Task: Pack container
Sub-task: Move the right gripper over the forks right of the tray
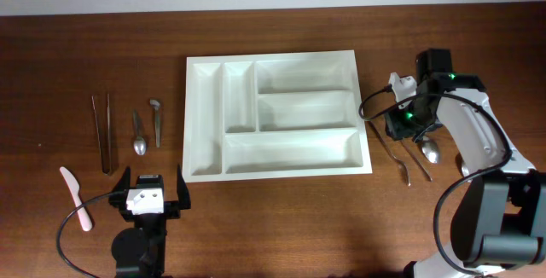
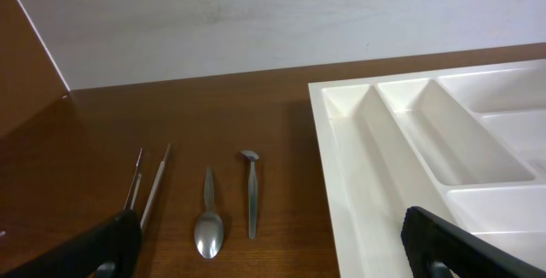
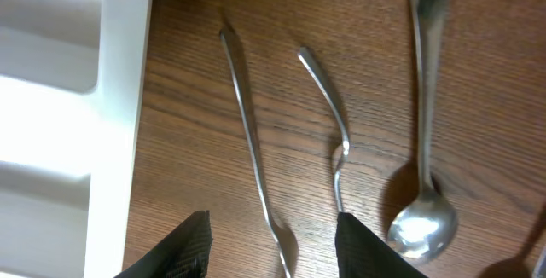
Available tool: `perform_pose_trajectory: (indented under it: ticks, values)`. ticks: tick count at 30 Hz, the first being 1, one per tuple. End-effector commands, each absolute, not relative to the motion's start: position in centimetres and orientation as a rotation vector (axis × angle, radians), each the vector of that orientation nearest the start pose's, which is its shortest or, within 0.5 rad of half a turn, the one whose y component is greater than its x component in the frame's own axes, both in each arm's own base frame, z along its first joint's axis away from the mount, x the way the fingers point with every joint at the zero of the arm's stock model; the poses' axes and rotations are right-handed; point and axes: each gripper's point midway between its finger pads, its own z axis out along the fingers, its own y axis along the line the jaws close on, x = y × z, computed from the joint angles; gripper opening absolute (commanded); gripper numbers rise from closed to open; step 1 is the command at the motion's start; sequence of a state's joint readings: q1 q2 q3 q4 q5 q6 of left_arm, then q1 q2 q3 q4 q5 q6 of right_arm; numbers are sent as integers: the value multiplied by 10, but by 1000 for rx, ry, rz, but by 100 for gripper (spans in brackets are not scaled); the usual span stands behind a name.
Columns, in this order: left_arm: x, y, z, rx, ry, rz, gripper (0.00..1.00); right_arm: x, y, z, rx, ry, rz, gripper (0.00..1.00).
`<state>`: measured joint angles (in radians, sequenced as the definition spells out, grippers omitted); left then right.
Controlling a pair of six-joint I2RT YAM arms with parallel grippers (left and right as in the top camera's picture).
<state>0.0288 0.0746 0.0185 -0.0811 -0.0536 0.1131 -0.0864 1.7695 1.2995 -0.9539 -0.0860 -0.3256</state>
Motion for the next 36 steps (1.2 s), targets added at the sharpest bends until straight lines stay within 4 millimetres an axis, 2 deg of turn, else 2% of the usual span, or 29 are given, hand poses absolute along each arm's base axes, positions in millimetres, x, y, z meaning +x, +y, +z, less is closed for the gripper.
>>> perform_pose_trajectory:
  ticks: [1, 6, 8, 13, 20, 29, 36]
  values:
    - [248, 18, 144, 39, 1709, 170, 99, 359, -12, 76, -380, 2934, 127, 47]
    - [248, 18, 144, 39, 1709, 170, 99, 350, -10, 71, -375, 2965, 147, 46]
    - [248, 18, 144, 39, 1709, 170, 99, 341, -10, 59, -376, 2989, 155, 46]
    - [248, 18, 144, 39, 1709, 170, 99, 335, -11, 41, -374, 2993, 145, 47]
    - [248, 18, 144, 39, 1709, 170, 99, 329, -19, 31, -385, 3010, 74, 45]
    - [248, 18, 144, 39, 1709, 170, 99, 305, -21, 7, -428, 3062, 51, 45]
    - [248, 18, 144, 39, 1709, 170, 99, 307, -29, 2, -400, 3049, 15, 42]
